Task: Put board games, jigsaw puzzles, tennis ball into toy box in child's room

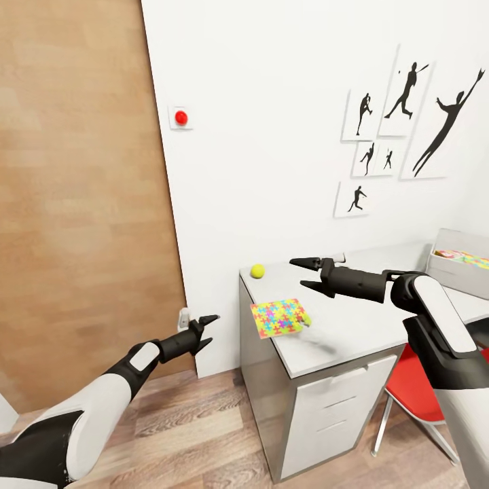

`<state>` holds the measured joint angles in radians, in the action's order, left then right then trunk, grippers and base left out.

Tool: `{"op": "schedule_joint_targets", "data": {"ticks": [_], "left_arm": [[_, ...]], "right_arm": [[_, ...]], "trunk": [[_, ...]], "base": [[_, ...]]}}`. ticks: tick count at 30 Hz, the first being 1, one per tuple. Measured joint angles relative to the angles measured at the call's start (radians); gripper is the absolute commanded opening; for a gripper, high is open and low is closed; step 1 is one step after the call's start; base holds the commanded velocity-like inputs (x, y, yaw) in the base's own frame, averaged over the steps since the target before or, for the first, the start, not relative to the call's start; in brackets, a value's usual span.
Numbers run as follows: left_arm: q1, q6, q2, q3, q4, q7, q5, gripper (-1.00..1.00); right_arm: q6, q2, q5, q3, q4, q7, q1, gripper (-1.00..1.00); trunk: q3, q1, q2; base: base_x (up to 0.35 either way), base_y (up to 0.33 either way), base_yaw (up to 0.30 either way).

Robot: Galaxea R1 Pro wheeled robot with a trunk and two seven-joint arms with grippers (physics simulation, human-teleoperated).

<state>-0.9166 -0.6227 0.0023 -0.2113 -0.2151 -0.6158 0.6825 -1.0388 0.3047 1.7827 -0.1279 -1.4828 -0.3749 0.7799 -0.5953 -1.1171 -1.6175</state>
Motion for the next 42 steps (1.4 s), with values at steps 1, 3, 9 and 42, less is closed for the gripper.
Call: {"op": "schedule_joint_targets", "data": {"ticks": [1, 3, 9, 42], "left_arm": [[0.000, 0.000, -0.001, 0.000, 0.000, 0.000, 0.000, 1.00], [0.000, 0.002, -0.006, 0.005, 0.000, 0.001, 0.004, 1.00], [0.000, 0.002, -0.011, 0.006, 0.000, 0.003, 0.005, 1.00], [0.000, 0.005, -0.026, 0.008, 0.001, 0.003, 0.003, 1.00]], "right_arm": [[0.000, 0.000, 0.000, 0.000, 0.000, 0.000, 0.000, 1.00], [0.000, 0.000, 0.000, 0.000, 0.000, -0.001, 0.000, 1.00], [0.001, 0.000, -0.001, 0.000, 0.000, -0.002, 0.000, 1.00], [0.001, -0.003, -0.001, 0.001, 0.007, -0.042, 0.005, 1.00]], "trunk": [[0.000, 0.000, 0.000], [0.000, 0.000, 0.000], [0.000, 0.000, 0.000], [0.000, 0.000, 0.000]], "base": [[0.000, 0.000, 0.000], [0.000, 0.000, 0.000], [0.000, -0.150, 0.000], [0.000, -0.122, 0.000]]}}
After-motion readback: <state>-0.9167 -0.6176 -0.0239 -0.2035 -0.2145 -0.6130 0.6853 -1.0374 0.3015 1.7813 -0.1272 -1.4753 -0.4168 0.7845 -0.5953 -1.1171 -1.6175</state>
